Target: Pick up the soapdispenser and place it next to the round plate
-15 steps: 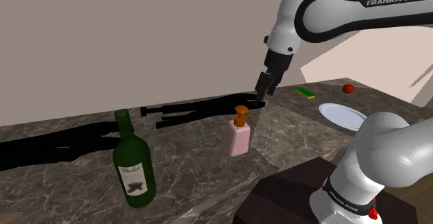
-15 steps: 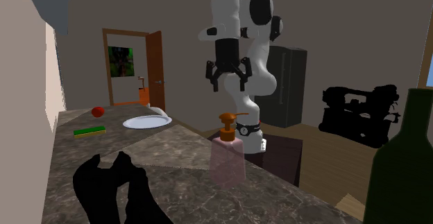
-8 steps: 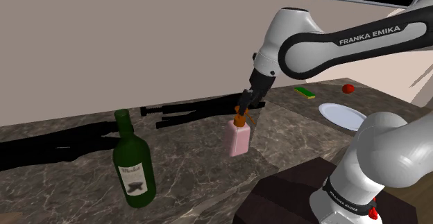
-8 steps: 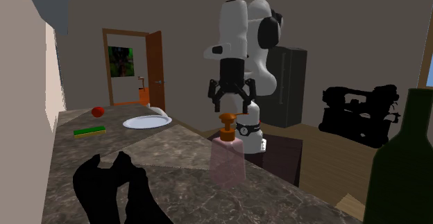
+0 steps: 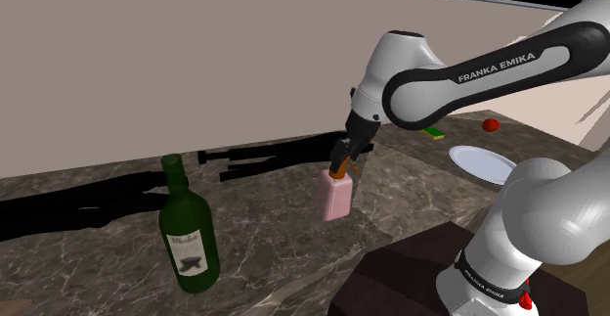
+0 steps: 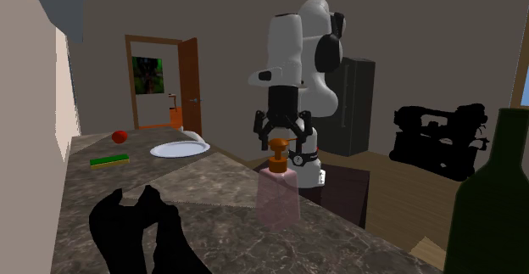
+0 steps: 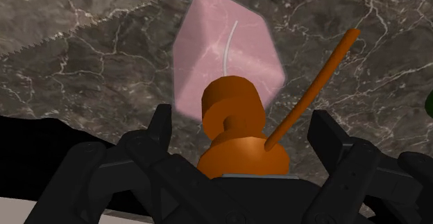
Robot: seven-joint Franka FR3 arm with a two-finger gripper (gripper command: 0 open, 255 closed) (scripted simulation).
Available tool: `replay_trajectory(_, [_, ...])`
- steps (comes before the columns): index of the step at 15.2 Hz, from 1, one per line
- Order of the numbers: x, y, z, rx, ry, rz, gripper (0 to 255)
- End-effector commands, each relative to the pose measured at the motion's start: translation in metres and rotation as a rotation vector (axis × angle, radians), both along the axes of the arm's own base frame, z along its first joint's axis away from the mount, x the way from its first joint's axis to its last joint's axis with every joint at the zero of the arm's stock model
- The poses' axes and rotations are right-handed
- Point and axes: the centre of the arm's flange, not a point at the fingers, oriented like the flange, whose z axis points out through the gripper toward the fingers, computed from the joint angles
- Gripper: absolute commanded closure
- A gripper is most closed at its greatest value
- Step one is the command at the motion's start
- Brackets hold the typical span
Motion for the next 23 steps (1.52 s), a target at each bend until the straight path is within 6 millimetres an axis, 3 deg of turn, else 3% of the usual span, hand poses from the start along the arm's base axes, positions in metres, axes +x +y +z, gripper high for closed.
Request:
replay_trajectory(1, [0.000,0.000,-0.001,0.000,0.000,0.000,0])
replay_trajectory(5, [0.000,0.000,-0.001,0.000,0.000,0.000,0])
replay_trajectory(6, [0.000,0.000,-0.001,0.000,0.000,0.000,255])
replay_trajectory(15, [0.000,0.000,-0.001,0.000,0.000,0.000,255])
replay_trajectory(23, [0.000,0.000,0.041,0.000,0.000,0.000,255])
